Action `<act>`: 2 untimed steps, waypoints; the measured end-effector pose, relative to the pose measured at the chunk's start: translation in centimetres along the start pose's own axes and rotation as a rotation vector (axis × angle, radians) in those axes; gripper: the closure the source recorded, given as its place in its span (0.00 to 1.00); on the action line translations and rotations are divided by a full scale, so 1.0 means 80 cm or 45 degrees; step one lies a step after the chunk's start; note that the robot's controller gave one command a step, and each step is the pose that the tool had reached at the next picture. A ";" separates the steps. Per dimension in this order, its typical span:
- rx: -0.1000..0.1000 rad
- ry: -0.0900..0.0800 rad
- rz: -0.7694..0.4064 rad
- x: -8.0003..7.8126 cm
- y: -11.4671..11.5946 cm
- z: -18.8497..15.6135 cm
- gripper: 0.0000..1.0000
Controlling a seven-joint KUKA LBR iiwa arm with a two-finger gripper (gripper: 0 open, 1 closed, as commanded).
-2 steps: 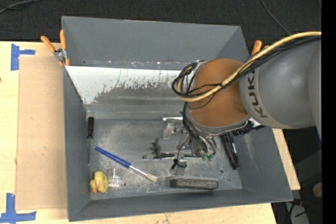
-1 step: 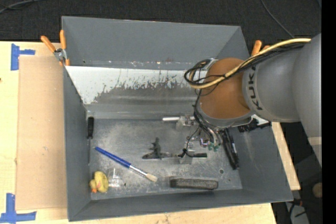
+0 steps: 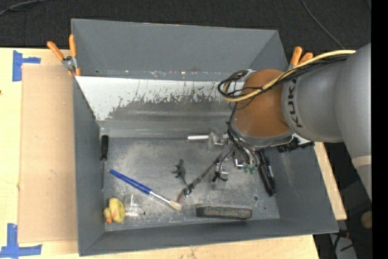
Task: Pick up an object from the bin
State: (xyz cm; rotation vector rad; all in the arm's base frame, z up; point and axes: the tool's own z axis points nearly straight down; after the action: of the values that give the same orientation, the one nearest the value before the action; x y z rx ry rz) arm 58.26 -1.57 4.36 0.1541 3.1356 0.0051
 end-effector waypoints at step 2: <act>0.003 -0.001 0.187 0.039 0.055 -0.032 0.00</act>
Offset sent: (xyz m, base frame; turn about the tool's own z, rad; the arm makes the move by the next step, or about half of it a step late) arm -0.0275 0.0468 0.0264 0.1465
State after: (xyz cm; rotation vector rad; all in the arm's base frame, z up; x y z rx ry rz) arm 55.56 3.08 6.97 0.3838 3.1157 0.0017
